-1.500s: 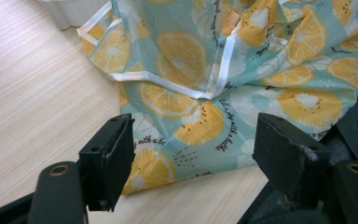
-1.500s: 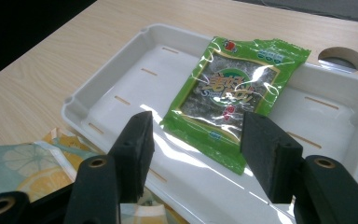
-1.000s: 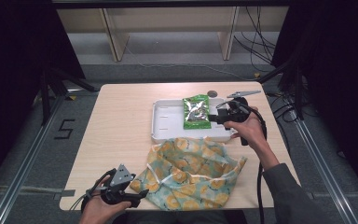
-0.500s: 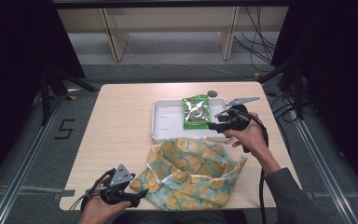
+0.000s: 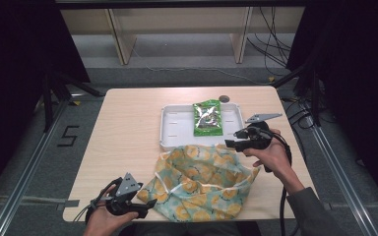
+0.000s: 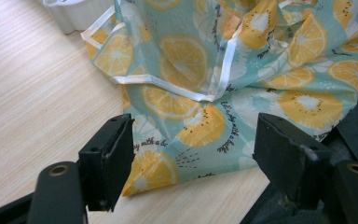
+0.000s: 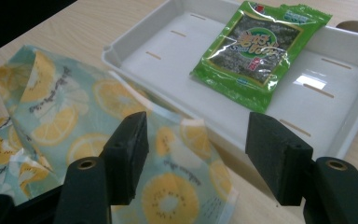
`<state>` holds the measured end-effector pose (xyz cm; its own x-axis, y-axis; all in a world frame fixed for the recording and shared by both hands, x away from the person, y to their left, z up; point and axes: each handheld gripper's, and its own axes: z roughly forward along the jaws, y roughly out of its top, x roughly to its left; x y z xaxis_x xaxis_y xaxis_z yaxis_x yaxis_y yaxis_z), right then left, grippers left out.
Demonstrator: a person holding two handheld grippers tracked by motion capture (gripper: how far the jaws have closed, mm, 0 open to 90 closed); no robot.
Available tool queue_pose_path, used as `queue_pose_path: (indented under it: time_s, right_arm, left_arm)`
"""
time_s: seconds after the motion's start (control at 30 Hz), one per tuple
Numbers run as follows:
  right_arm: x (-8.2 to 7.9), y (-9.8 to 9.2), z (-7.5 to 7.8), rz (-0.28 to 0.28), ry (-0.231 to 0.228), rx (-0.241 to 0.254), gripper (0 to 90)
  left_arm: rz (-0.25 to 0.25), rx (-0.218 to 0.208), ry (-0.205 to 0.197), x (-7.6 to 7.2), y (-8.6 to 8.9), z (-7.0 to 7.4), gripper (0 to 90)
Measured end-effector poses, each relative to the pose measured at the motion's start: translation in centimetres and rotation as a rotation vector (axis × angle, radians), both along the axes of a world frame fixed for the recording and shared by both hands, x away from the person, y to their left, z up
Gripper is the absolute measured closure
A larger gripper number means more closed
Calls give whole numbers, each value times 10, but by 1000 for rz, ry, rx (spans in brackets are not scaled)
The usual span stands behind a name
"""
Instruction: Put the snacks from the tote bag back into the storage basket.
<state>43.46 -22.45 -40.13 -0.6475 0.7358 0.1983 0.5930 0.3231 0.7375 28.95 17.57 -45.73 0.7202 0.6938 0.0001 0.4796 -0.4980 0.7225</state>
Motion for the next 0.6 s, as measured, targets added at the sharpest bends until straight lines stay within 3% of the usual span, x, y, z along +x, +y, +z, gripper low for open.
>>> queue_pose_path:
  time_s: [0.2,0.27,0.43,0.47,0.53,0.6]
  right_arm:
    - [-13,-8,-5,11,-17,-11,399]
    - [-18,-9,-6,13,-5,10,399]
    - [-27,-13,-5,3,-33,7,398]
    - [-28,-14,-5,9,-31,8,398]
    - [-32,-14,-6,10,-25,9,398]
    - [-33,-15,-8,23,-40,5,397]
  left_arm:
    - [0,0,-1,0,0,0,282]
    - [-2,0,0,0,0,0,282]
    - [-2,-2,2,0,0,0,282]
    - [-24,28,7,1,2,1,282]
    - [0,1,0,0,0,0,282]
    - [0,1,-1,0,0,0,282]
